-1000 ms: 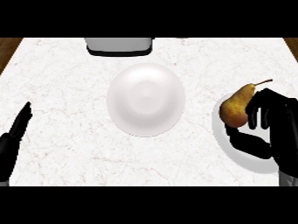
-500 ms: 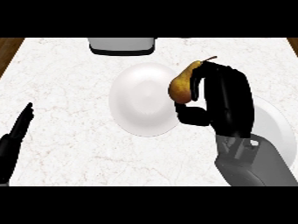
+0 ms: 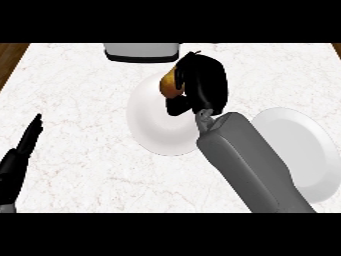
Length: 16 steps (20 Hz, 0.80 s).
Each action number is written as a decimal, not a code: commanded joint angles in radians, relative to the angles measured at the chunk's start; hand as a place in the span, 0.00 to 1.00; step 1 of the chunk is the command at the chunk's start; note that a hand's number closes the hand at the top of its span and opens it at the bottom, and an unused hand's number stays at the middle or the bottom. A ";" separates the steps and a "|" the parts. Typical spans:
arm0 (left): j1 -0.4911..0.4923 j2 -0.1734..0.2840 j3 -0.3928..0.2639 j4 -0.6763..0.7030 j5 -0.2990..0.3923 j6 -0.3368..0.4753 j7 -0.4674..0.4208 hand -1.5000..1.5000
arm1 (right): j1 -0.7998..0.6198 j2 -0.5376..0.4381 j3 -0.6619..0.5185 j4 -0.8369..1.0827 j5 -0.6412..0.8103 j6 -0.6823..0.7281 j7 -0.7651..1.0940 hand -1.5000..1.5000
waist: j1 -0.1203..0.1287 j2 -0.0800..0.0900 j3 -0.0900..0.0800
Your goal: Pick the pear from the plate and place it in the plate
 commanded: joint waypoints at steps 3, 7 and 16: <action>-0.046 0.004 0.009 0.043 0.000 -0.024 0.001 0.50 | -0.102 0.013 0.064 0.316 -0.139 -0.165 -0.062 1.00 | 0.004 0.002 0.000; -0.069 0.005 0.003 0.016 0.004 -0.034 0.030 0.50 | -0.171 0.013 0.035 0.429 -0.336 -0.210 -0.148 1.00 | 0.033 0.010 0.001; -0.059 -0.027 -0.013 0.034 -0.038 -0.004 -0.004 0.50 | -0.193 0.014 0.116 0.650 -0.527 -0.489 -0.228 0.00 | 0.026 0.008 0.001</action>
